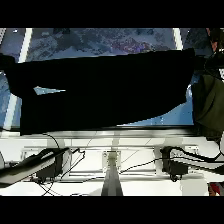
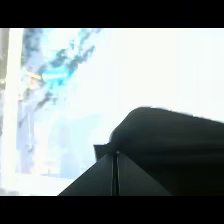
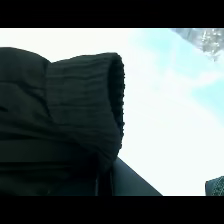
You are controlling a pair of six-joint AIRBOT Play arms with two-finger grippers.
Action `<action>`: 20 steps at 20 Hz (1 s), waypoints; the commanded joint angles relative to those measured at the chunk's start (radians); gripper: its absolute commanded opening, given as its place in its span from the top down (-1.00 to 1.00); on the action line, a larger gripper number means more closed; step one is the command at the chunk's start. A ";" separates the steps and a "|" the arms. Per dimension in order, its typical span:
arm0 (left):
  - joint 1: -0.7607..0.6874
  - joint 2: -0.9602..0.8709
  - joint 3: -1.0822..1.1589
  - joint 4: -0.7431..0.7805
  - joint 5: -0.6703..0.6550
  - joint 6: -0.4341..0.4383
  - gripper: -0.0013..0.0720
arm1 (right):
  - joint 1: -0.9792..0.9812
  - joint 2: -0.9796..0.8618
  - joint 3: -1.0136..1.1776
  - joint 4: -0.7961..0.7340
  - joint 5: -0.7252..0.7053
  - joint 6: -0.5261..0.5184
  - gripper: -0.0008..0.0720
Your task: Fold the clothes and pants, and hang the long-sleeved shirts on hangers.
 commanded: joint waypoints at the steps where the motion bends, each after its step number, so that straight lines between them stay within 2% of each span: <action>1: 0.001 -0.135 -0.001 -0.073 0.018 0.198 0.93 | 0.000 -0.028 -0.040 0.014 -0.124 0.002 0.93; 2: -0.002 -0.184 -0.001 -0.079 0.064 0.229 0.93 | 0.000 -0.043 -0.055 0.016 -0.169 0.004 0.93; 5: -0.024 -0.319 -0.001 -0.077 0.310 0.232 0.93 | 0.000 -0.122 -0.067 0.058 -0.283 0.004 0.93; 10: -0.111 -0.409 -0.001 -0.069 0.678 0.232 0.93 | 0.000 -0.216 -0.066 0.164 -0.383 0.004 0.93; 13: -0.158 -0.433 -0.001 -0.070 0.840 0.232 0.93 | 0.000 -0.224 -0.066 0.165 -0.399 0.004 0.93; 15: -0.177 -0.455 -0.001 -0.070 0.866 0.232 0.93 | 0.000 -0.224 -0.066 0.165 -0.402 0.004 0.93; 16: -0.184 -0.467 -0.001 -0.070 0.858 0.232 0.82 | 0.000 -0.224 -0.066 0.166 -0.402 0.004 0.93; 17: -0.186 -0.475 -0.001 -0.071 0.842 0.231 -0.03 | 0.000 -0.224 -0.066 0.166 -0.401 0.004 0.93; 18: -0.188 -0.479 -0.001 -0.070 0.837 0.219 -1.00 | 0.000 -0.224 -0.066 0.166 -0.401 0.004 0.93; 20: -0.177 -0.471 -0.001 -0.070 0.837 0.058 -0.95 | 0.000 -0.224 -0.066 0.166 -0.401 0.004 0.93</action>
